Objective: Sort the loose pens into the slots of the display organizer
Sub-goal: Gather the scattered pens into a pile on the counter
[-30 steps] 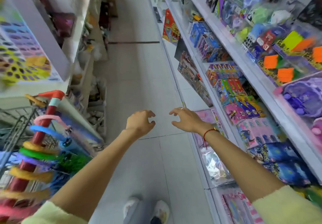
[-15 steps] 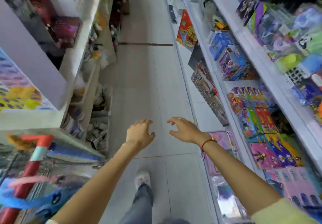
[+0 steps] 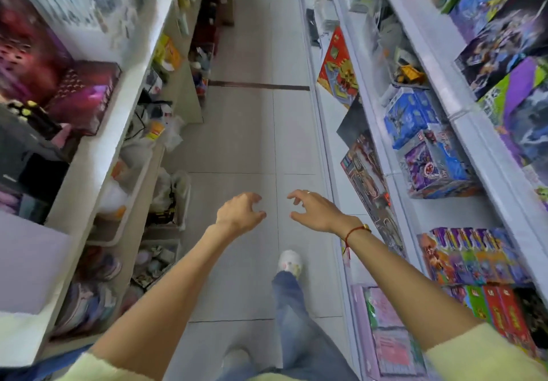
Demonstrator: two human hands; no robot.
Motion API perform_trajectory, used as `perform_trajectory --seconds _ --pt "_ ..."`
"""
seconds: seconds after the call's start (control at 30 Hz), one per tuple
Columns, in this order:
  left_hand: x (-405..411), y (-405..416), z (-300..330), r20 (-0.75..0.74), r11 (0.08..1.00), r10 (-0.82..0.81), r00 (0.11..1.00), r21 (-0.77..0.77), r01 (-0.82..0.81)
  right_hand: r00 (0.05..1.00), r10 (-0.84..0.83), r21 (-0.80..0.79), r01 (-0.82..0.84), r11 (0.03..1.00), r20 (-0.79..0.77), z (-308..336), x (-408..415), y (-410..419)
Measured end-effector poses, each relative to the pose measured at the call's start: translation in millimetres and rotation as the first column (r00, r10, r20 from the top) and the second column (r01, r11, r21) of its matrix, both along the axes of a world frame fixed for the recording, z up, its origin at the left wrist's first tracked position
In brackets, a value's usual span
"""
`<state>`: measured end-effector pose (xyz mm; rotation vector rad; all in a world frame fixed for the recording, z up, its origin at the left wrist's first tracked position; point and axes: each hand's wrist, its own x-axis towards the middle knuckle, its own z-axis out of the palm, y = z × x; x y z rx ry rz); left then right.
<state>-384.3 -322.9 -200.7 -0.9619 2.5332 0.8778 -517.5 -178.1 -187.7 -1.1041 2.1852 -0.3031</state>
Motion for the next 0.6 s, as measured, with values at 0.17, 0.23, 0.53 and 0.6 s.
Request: perform_trajectory --seconds 0.17,0.23,0.53,0.6 --pt "-94 -57 6 0.038 0.998 0.054 0.998 0.023 -0.055 0.997 0.071 0.026 -0.072 0.997 0.013 5 -107 -58" --pt "-124 -78 8 0.019 0.995 0.098 0.995 0.027 -0.098 0.997 0.08 0.028 -0.081 0.996 0.016 8 -144 -82" --pt "-242 -193 1 0.003 0.982 0.191 0.982 0.007 -0.191 0.994 0.109 0.006 -0.109 0.994 0.01 6 -273 -198" --pt "-265 -222 -2 0.006 0.979 0.202 0.979 0.002 -0.202 0.994 0.107 0.003 -0.107 0.994 -0.001 5 -297 -227"
